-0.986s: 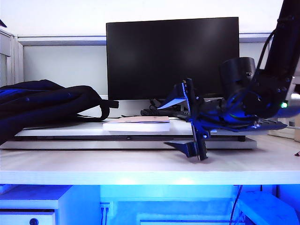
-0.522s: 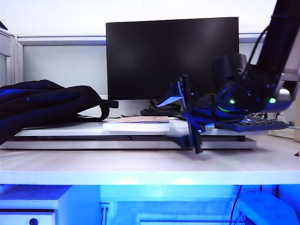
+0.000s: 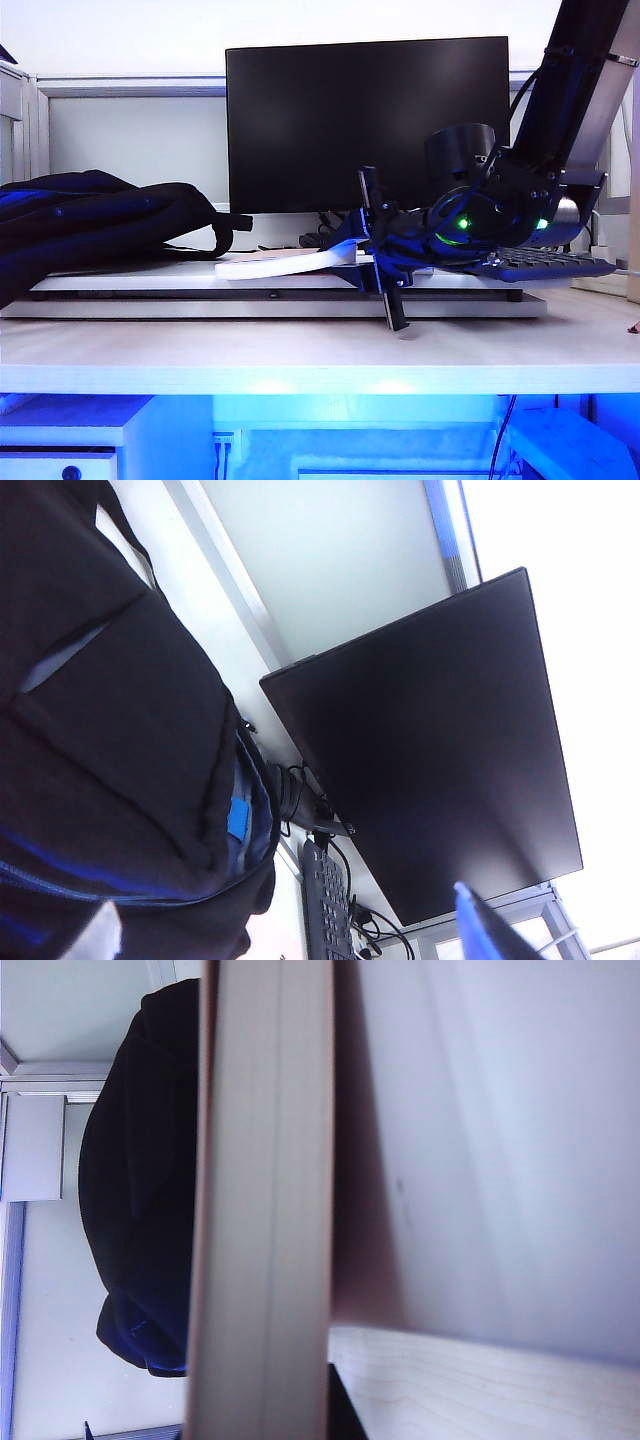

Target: Pick up the book on the desk and put it into the open backpack.

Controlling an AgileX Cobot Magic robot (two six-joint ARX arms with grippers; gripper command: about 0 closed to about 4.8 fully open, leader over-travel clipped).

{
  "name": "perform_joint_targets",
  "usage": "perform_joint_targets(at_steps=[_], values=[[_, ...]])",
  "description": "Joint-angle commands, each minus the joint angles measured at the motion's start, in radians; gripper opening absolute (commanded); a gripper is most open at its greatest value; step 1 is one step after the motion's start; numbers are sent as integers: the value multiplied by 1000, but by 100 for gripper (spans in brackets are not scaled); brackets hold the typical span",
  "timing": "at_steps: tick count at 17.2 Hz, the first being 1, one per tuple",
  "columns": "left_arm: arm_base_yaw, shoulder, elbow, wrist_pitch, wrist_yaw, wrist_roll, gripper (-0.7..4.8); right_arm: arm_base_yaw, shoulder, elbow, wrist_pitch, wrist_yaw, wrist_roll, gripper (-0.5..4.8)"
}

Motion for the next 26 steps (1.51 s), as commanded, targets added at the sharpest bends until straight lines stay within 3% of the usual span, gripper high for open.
perform_joint_targets(at_steps=[1, 11, 15, 16, 17, 18, 19, 23, 26], values=[[-1, 50, 18, 16, 14, 4, 472, 1, 2, 0, 14, 3, -5, -6], [-1, 240, 105, 18, 29, 5, 472, 1, 1, 0, 195, -20, 3, -6], [-9, 375, 258, 13, 30, 5, 466, 1, -1, 11, 243, -21, 30, -6], [-14, 413, 279, 9, 31, 4, 380, 1, -5, 23, 246, -27, 30, -6], [-19, 430, 285, 8, 31, 4, 155, 1, -6, 34, 263, -39, 30, -6], [-26, 439, 289, 10, 30, 2, -28, 1, -11, 43, 286, -40, 32, -6], [-34, 443, 289, 30, 15, 1, -6, 1, -28, 57, 325, -38, 37, -6], [-37, 444, 289, 213, 13, -5, -6, 1, -131, 95, 340, -35, -21, -6], [-37, 443, 289, 304, 17, -93, -6, 10, -189, 126, 319, -43, -33, -6]])
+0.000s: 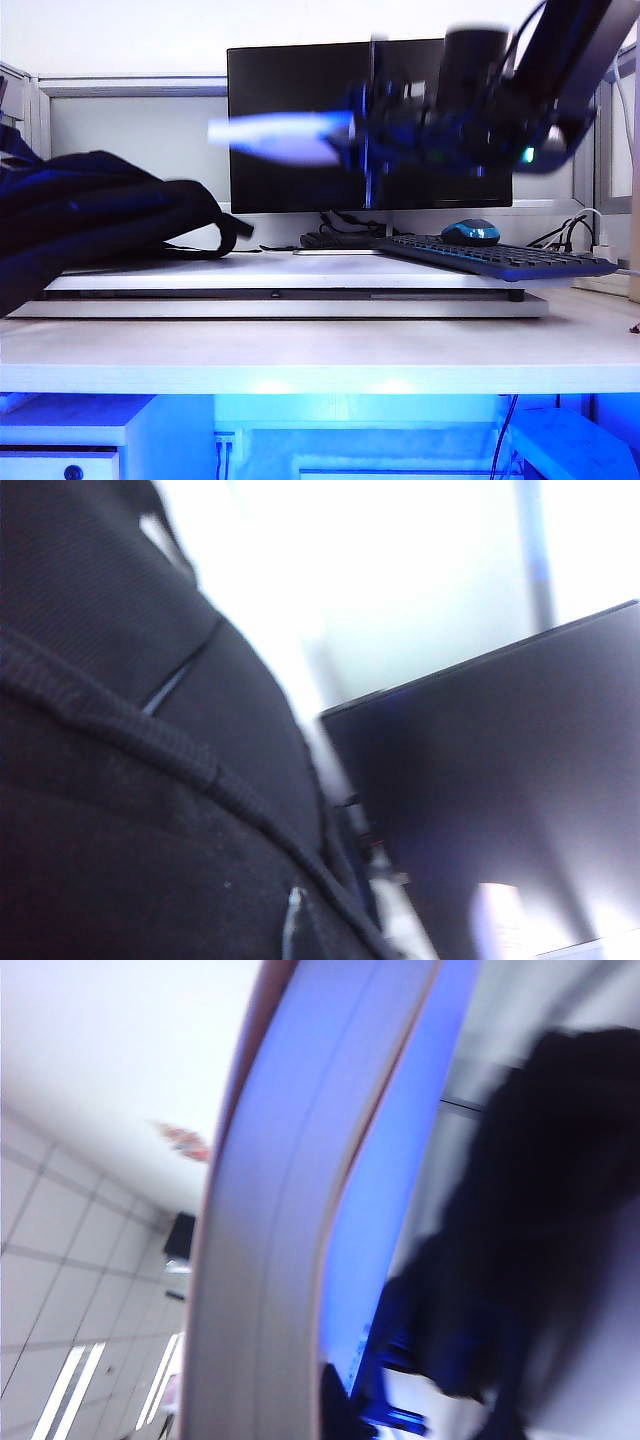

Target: Pick up the book on the desk and put it into the open backpack.

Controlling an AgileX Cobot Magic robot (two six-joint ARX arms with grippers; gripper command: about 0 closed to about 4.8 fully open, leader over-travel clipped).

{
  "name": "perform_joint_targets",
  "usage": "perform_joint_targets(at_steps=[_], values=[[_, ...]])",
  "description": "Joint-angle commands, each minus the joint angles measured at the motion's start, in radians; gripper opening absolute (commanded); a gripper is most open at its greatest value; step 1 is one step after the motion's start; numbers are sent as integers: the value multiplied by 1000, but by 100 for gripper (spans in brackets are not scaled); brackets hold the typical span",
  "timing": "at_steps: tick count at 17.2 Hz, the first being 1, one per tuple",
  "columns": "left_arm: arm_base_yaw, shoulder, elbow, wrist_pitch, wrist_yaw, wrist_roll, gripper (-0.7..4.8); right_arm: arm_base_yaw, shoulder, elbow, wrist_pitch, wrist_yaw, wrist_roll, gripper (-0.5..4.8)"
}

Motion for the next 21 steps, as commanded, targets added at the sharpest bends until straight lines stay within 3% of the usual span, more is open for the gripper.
perform_joint_targets(at_steps=[1, 2, 5, 10, 16, 21], values=[[-5, -8, 10, 177, 43, -87, -6, 14, -45, 75, 18, -23, -18, -6], [-6, -8, 10, 209, 52, -113, -6, 30, -45, 112, -54, -29, -33, -6], [-6, -8, 10, 365, 79, -222, -6, 96, -32, 330, -513, -9, -336, -6], [-6, -8, 10, 523, 106, -323, -6, 104, 101, 464, -553, 10, -265, -6], [-25, -9, 38, 529, 212, -363, -6, 138, 184, 501, -552, 45, -214, -6], [-153, -8, 80, 526, 257, -399, -6, 198, 313, 772, -628, 35, -174, -6]])
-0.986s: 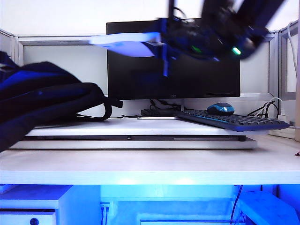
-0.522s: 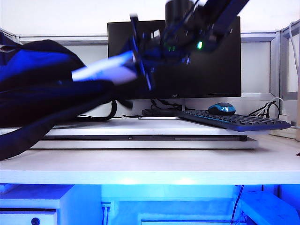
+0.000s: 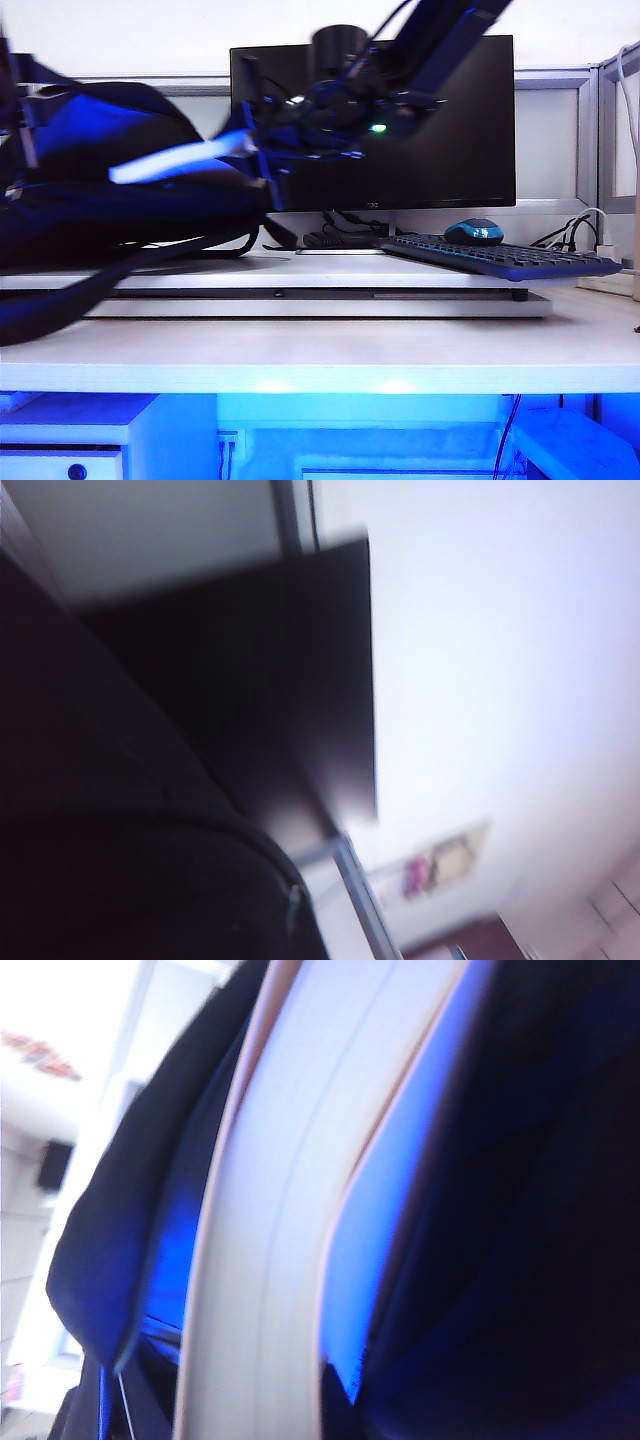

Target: Pick up the book on the desk and put it into the open backpack.

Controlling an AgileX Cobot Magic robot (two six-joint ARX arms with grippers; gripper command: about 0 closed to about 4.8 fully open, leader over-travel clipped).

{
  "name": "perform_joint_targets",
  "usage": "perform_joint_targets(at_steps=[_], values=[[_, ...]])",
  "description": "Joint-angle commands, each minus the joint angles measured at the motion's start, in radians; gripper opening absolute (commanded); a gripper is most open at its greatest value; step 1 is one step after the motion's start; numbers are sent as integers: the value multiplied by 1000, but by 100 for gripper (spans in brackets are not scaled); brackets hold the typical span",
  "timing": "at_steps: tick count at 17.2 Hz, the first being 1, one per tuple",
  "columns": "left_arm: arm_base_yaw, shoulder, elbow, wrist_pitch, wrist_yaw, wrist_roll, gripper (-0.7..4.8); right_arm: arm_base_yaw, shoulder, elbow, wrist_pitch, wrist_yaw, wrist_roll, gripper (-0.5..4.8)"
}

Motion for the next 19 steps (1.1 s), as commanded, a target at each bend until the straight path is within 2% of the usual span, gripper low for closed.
perform_joint_targets(at_steps=[1, 4, 7, 8, 9, 10, 11, 12, 13, 16, 17, 19], values=[[-99, -21, 51, 130, 72, -5, -6, 30, 47, 165, -23, -13, -2, -6], [-175, -21, 83, 111, 76, -12, -6, 33, 82, 205, -57, -54, 9, -6], [-188, -21, 85, -10, 126, -10, -5, 26, 86, 204, -90, -92, 48, -4], [-186, -20, 85, -34, 137, -7, 32, 24, 85, 204, -91, -122, 51, 141], [-185, -20, 86, -26, 135, 0, 83, 22, 85, 204, -108, -142, 53, 263], [-177, -20, 89, -18, 135, 0, 164, 19, 85, 204, -120, -165, 52, 321], [-161, -20, 92, -20, 132, -3, 377, 14, 85, 204, -125, -212, 53, 394], [-150, -20, 92, -31, 140, 2, 453, 11, 85, 204, -134, -230, 56, 477], [-138, -20, 92, -61, 139, 12, 479, 6, 84, 204, -133, -257, 55, 479], [-60, -20, 92, -203, 131, 132, 479, -16, 72, 204, -137, -418, 55, 479], [-31, -20, 92, -258, 131, 175, 479, -24, 56, 204, -142, -437, 50, 479], [14, -20, 92, -299, 142, 209, 479, -61, 14, 204, -182, -401, 13, 479]])
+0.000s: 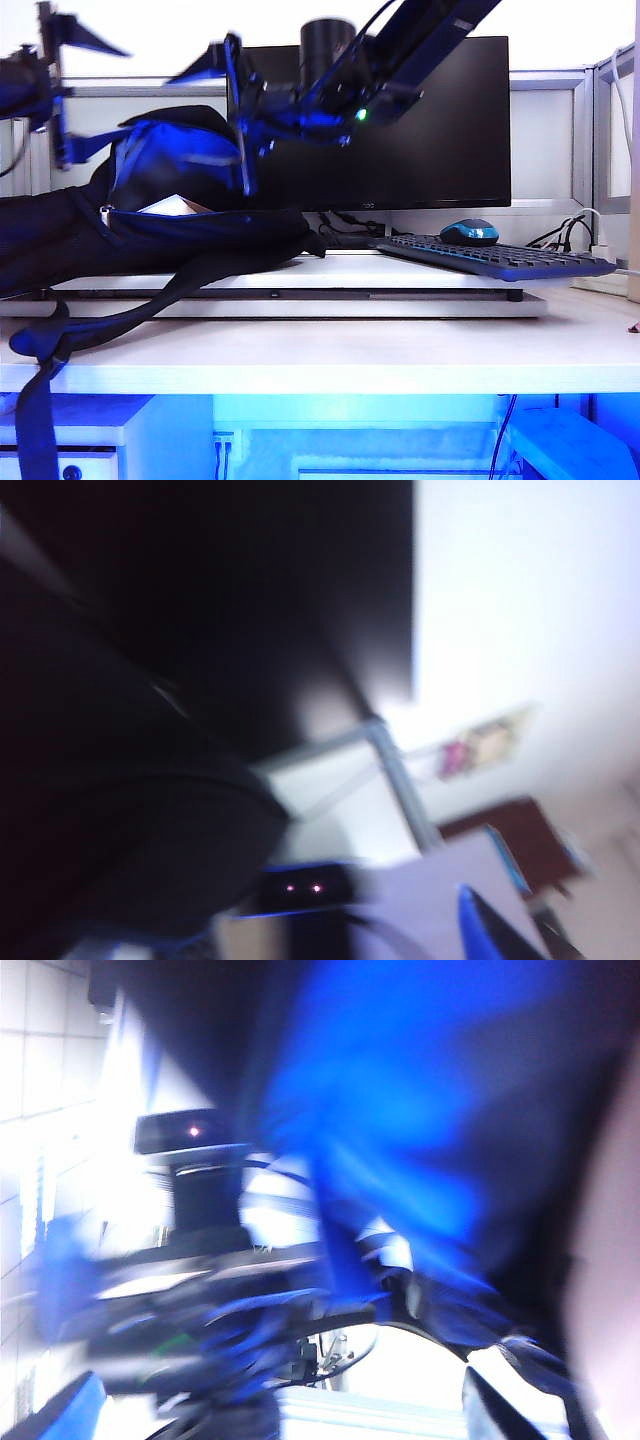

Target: Pick up the book on the desk and put it into the open backpack.

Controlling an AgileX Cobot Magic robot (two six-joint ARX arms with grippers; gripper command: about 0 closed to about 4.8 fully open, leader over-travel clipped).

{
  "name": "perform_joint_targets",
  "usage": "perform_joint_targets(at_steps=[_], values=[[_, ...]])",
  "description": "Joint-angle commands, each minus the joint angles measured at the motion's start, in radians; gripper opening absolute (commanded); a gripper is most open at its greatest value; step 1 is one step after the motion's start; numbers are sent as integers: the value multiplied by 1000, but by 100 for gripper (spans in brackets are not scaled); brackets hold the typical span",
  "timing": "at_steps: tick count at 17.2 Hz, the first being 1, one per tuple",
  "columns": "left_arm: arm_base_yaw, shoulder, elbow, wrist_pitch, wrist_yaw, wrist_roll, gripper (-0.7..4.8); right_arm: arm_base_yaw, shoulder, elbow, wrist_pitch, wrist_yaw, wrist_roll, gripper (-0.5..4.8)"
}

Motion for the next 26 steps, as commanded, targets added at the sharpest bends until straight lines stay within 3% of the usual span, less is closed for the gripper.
perform_joint_targets(at_steps=[1, 2, 5, 8, 9, 11, 13, 15, 16, 17, 19, 20, 21, 23, 25, 26], values=[[48, -5, 6, -24, -11, 64, 479, -48, -56, 8, -62, 40, -69, 479], [78, -5, 6, -33, 13, 104, 479, -88, -84, 8, -187, 56, -182, 479], [124, -6, 6, -10, 58, 109, 479, -160, -127, 8, -338, 87, -329, 479], [147, -13, 34, 183, 89, 277, 479, -230, -190, 8, -343, 156, -427, 479], [147, -14, 84, 177, 154, 323, 479, -250, -224, 8, -356, 196, -475, 479], [146, -28, 192, 170, 266, 397, 479, -275, -315, 8, -480, 316, -702, 477], [146, -86, 229, 166, 283, 507, 479, -276, -406, 8, -651, 446, -932, 468], [160, -158, 230, 105, 243, 588, 463, -276, -475, 8, -755, 538, -1046, 467], [169, -221, 230, -2, 162, 649, 457, -276, -523, 8, -799, 595, -1099, 466], [168, -301, 230, -143, 127, 823, 457, -276, -586, 8, -838, 661, -1155, 461], [169, -414, 230, -402, 89, 1054, 458, -276, -661, 8, -888, 735, -1215, 461], [169, -527, 230, -712, 3, 1274, 458, -276, -736, 8, -954, 808, -1271, 453], [169, -588, 230, -898, -77, 1391, 458, -276, -775, 7, -996, 825, -1295, 445], [134, -668, 230, -1192, -162, 1484, 457, -276, -877, -32, -1060, 830, -1314, 430], [54, -705, 229, -1336, -249, 1592, 457, -276, -1002, -141, -1058, 831, -1307, 427], [-27, -725, 229, -1390, -306, 1651, 457, -276, -1119, -260, -1049, 835, -1276, 416]])
